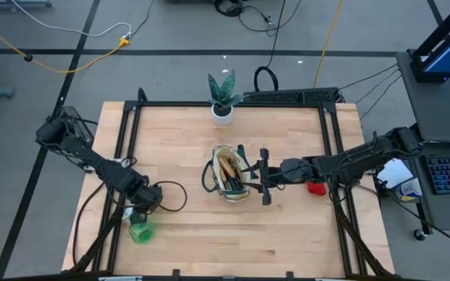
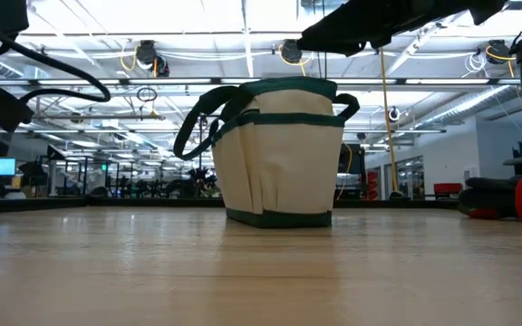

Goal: Pick & Place Garden tools in Gardening bag
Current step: Put the green spray bottle into the gardening bag

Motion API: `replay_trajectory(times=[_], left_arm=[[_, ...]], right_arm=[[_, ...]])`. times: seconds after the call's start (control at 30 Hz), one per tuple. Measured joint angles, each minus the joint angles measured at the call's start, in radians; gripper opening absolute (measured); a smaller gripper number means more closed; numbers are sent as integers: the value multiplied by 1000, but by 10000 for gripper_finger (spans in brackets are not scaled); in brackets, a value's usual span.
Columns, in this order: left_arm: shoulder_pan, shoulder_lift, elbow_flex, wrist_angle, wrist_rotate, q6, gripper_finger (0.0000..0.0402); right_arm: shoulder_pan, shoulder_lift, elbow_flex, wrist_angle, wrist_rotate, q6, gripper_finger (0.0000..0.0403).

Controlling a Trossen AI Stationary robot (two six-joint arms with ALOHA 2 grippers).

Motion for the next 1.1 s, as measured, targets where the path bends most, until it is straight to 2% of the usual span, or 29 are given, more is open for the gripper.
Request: replay_trajectory(times=[0.27, 0.37, 0.53, 0.67, 0.87, 1.1], left_arm=[[0, 0, 0, -2, 2, 1, 107], [0, 0, 0, -8, 4, 1, 86], [0, 0, 0, -23, 5, 3, 24], [0, 0, 0, -17, 4, 9, 20], [0, 0, 42, -18, -114, 75, 17], [0, 0, 174, -17, -285, 159, 17]], right_arm=[[0, 0, 0, 0, 0, 0, 171], [0, 0, 0, 0, 0, 0, 171], [0, 0, 0, -2, 0, 0, 171], [0, 0, 0, -2, 0, 0, 171], [0, 0, 0, 0, 0, -9, 171], [0, 0, 0, 0, 0, -27, 171]])
